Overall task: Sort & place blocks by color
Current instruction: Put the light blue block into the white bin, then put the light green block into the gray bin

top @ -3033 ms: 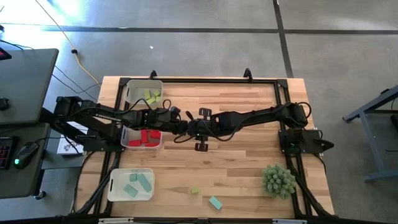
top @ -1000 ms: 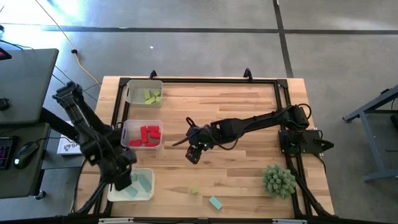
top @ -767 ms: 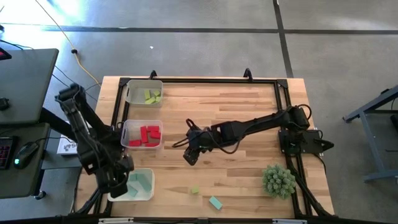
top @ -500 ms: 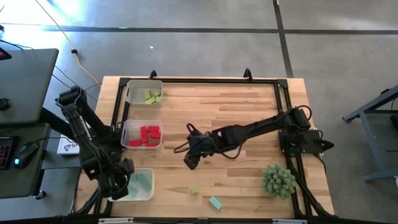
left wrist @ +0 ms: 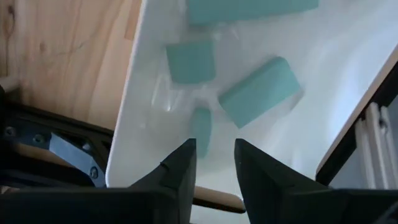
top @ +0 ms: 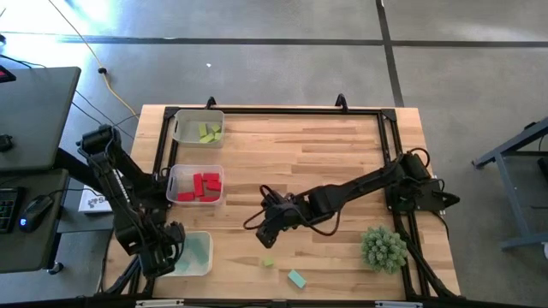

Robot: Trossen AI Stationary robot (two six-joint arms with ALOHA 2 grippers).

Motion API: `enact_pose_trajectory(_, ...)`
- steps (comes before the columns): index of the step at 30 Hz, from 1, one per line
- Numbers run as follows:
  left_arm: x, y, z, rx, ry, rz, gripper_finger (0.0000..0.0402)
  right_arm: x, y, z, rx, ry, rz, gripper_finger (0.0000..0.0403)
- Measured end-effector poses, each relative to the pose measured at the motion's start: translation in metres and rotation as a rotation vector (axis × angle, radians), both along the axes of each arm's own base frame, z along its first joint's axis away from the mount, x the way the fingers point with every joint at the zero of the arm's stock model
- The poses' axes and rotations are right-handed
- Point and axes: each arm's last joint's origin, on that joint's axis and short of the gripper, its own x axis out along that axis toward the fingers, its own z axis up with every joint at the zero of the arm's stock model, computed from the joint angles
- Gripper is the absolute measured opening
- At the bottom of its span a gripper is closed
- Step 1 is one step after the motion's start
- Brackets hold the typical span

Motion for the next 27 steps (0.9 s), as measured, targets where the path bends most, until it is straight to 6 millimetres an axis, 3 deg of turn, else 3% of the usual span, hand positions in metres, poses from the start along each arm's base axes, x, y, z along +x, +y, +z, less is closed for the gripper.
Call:
enact_pose_trajectory(6,-0.001,-0.004,-0.002,-0.024,0.029,0.015,0.0127,-0.002,0.011,0.002,-0.018,-0.028,0.054,0.0233)
enact_pose_trajectory(16,0.001,-0.006,0.005,-0.109,-0.017,0.026,0.0116,-0.005,0.033,0.003,-0.188,-0.092,0.319,0.0233)
enact_pose_trajectory(22,-0.001,-0.001,0.016,-0.151,-0.063,0.068,0.0108,0.003,0.049,-0.027,-0.228,-0.048,0.485,0.0233)
enact_pose_trajectory(27,-0.003,0.005,0.027,-0.172,-0.162,0.084,0.0106,0.009,0.061,-0.053,-0.240,-0.016,0.526,0.0233)
